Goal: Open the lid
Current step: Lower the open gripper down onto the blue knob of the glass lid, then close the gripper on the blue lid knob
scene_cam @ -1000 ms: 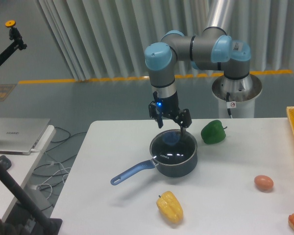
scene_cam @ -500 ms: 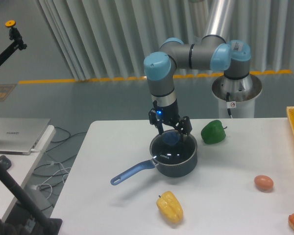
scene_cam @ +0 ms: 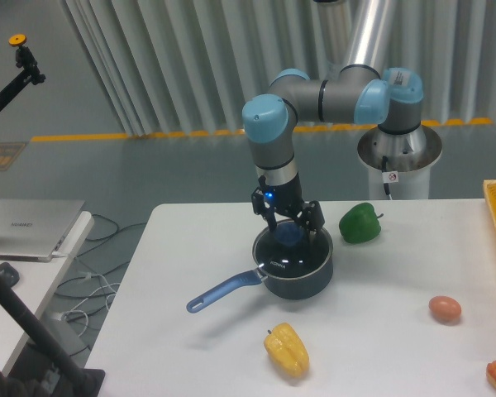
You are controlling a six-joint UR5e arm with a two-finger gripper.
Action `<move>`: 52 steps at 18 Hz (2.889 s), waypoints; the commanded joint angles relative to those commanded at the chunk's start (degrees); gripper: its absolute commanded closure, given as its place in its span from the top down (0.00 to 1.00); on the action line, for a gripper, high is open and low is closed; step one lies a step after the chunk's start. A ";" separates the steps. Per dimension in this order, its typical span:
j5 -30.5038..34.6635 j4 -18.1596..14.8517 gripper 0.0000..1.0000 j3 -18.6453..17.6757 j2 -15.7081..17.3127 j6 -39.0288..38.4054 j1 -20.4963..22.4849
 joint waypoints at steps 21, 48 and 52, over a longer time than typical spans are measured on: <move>-0.09 0.79 0.90 0.00 -1.67 0.53 -0.44; -0.44 0.62 0.48 0.96 -0.88 0.18 -0.44; -0.44 0.35 0.48 1.23 0.00 0.26 -0.18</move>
